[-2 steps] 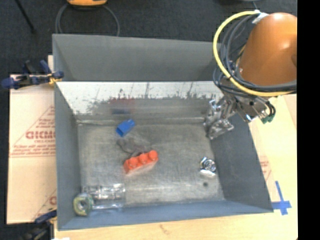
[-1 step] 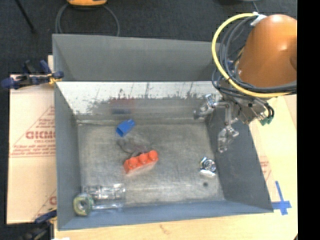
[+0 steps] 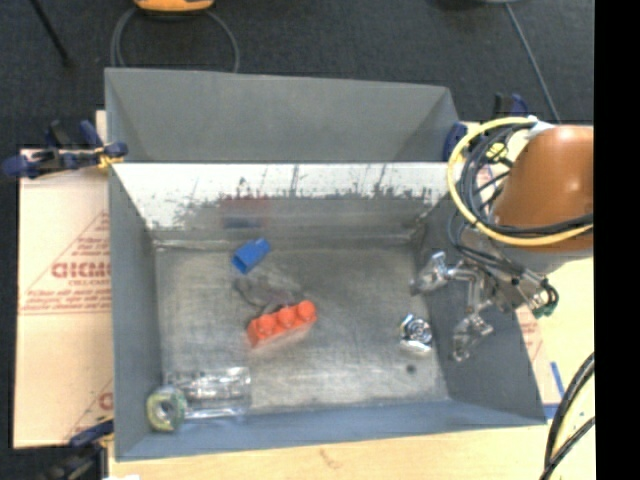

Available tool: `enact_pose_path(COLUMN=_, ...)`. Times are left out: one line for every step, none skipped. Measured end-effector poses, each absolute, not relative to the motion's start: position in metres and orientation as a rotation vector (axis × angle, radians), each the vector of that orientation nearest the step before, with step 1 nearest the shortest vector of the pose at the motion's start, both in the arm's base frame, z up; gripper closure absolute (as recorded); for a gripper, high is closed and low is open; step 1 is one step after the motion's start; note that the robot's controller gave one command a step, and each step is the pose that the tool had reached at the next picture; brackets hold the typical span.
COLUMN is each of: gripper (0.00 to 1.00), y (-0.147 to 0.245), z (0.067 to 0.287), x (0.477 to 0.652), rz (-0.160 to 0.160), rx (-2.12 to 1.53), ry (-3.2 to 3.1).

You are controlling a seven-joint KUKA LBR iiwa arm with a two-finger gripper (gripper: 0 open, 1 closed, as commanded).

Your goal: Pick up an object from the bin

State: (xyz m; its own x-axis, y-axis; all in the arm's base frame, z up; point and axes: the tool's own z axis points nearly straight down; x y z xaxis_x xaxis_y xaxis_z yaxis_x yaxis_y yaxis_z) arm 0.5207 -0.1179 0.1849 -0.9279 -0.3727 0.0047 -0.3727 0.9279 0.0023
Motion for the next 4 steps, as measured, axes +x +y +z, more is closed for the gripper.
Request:
enact_pose_path(gripper=0.00, y=-0.127, z=0.099, x=0.574, rz=-0.002, rx=0.452, ry=-3.111)
enact_pose_path(gripper=0.00, y=-0.139, z=0.075, x=0.577, rz=0.000, rx=0.475, ry=-3.112)
enact_pose_path(gripper=0.00, y=-0.145, z=0.082, x=0.558, rz=0.004, rx=0.439, ry=-3.124)
enact_pose_path(gripper=0.00, y=-0.155, z=0.080, x=0.566, rz=-0.013, rx=0.786, ry=-3.047)
